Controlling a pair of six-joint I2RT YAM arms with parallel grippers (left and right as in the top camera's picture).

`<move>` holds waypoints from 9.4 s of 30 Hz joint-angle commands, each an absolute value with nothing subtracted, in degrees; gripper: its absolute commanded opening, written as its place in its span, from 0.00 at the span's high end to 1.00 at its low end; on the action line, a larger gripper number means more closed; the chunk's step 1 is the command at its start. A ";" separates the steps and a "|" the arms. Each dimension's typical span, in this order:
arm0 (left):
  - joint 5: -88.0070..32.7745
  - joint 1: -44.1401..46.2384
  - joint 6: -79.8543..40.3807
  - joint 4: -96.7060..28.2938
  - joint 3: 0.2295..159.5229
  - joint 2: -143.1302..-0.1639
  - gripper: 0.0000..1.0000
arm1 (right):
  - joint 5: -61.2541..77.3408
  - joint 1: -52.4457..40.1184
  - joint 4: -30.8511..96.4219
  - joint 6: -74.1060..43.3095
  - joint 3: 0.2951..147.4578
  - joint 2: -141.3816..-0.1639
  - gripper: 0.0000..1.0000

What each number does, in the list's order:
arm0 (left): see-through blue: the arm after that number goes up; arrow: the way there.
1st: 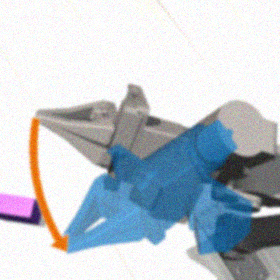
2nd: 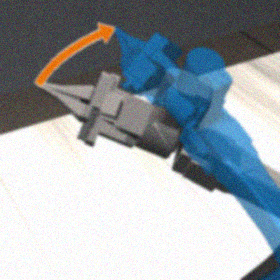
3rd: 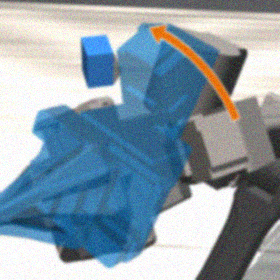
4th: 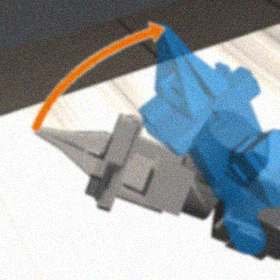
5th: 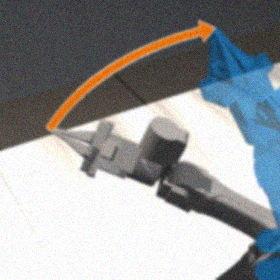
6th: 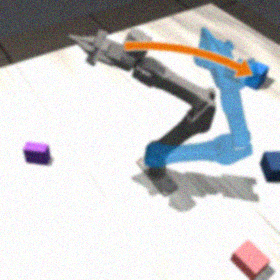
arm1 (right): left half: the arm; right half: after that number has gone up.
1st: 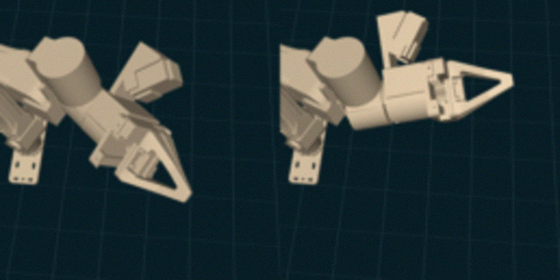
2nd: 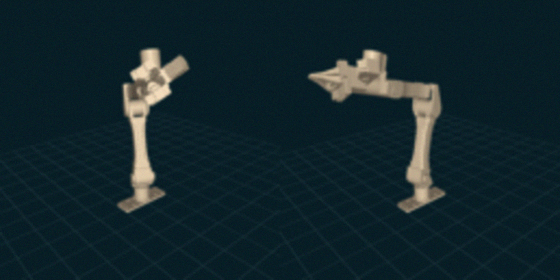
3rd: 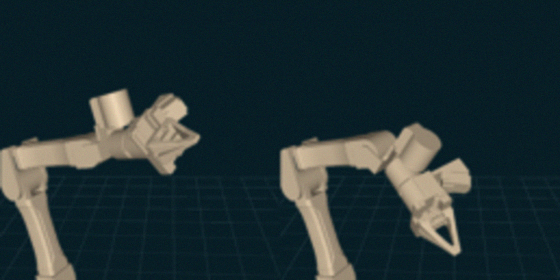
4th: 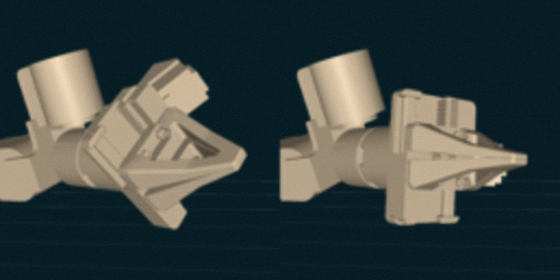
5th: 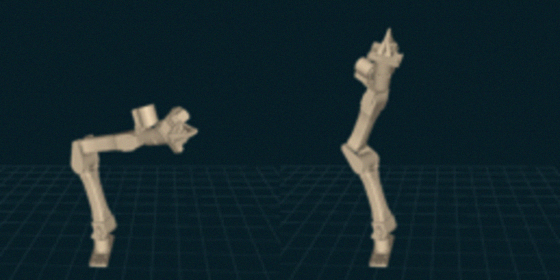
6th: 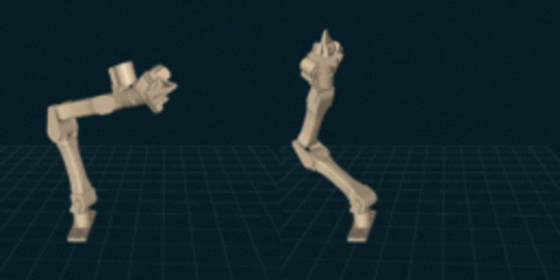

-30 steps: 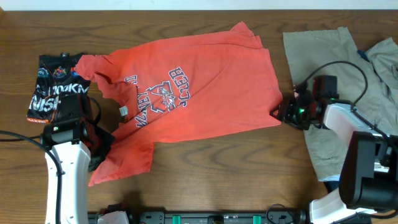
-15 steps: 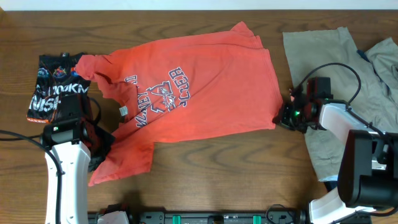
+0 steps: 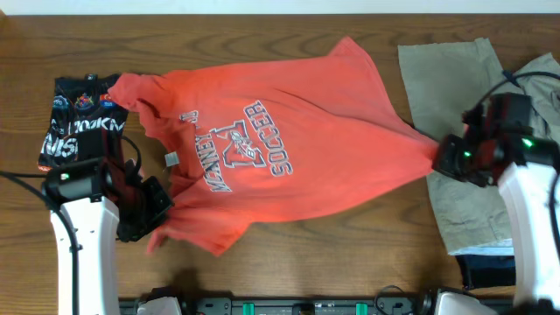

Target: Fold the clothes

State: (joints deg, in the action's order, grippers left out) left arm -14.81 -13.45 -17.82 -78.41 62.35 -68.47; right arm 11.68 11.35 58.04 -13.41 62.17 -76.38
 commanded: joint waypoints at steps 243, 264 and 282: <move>-9.56 -29.12 -16.71 -83.09 67.81 -66.98 0.94 | 2.85 -0.16 75.81 -21.02 63.99 -78.11 0.99; -17.56 -25.58 -21.71 -51.99 67.81 -80.23 0.94 | -0.60 -0.19 45.19 -17.58 63.96 -85.52 0.99; -20.53 -21.08 -18.63 -36.25 67.83 -98.65 0.16 | 1.34 -0.16 22.15 -17.52 63.96 -101.27 0.35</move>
